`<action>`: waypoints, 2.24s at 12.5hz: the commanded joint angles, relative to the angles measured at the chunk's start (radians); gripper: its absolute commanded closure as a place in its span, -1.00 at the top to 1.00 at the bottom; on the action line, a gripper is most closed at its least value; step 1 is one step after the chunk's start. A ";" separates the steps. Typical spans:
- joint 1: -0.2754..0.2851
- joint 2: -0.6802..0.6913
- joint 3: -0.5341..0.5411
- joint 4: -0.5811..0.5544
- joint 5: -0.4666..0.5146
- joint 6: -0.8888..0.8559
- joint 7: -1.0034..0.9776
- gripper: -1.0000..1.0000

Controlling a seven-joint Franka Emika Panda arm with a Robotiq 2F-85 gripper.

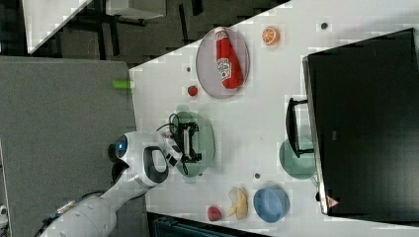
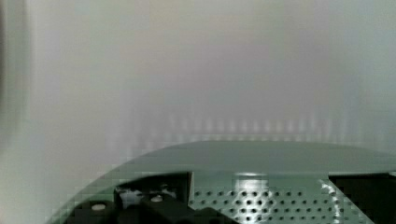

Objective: Drag strainer left to right.

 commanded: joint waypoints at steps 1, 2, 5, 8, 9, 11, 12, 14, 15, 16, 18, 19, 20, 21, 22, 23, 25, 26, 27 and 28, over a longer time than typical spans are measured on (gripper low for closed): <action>-0.025 -0.020 -0.051 -0.034 0.026 -0.004 -0.114 1.00; -0.031 -0.029 -0.073 -0.043 0.027 -0.004 -0.134 1.00; -0.036 -0.042 -0.137 -0.056 0.026 -0.004 -0.185 1.00; -0.037 -0.042 -0.196 -0.058 0.026 -0.004 -0.253 1.00; -0.037 -0.042 -0.215 -0.058 0.025 -0.002 -0.290 1.00; -0.038 -0.042 -0.259 -0.060 0.025 -0.002 -0.353 1.00; -0.038 -0.042 -0.282 -0.060 0.025 -0.002 -0.379 1.00; -0.038 -0.042 -0.325 -0.060 0.025 -0.002 -0.397 1.00; -0.038 -0.042 -0.341 -0.060 0.025 -0.002 -0.406 1.00; -0.038 -0.042 -0.357 -0.060 0.025 -0.001 -0.410 1.00; -0.038 -0.042 -0.384 -0.060 0.023 -0.001 -0.414 1.00; -0.038 -0.042 -0.395 -0.060 0.021 -0.001 -0.427 1.00; -0.038 -0.042 -0.408 -0.061 0.021 -0.001 -0.450 1.00; -0.038 -0.041 -0.421 -0.060 0.021 -0.002 -0.477 1.00; -0.038 -0.041 -0.434 -0.060 0.021 -0.001 -0.498 1.00; -0.038 -0.041 -0.447 -0.060 0.022 0.003 -0.519 1.00; -0.038 -0.042 -0.455 -0.059 0.021 0.017 -0.530 1.00; -0.037 -0.049 -0.448 -0.058 0.021 0.017 -0.549 1.00; -0.037 -0.066 -0.430 -0.059 0.022 -0.005 -0.582 1.00; -0.037 -0.100 -0.406 -0.058 0.022 -0.025 -0.627 1.00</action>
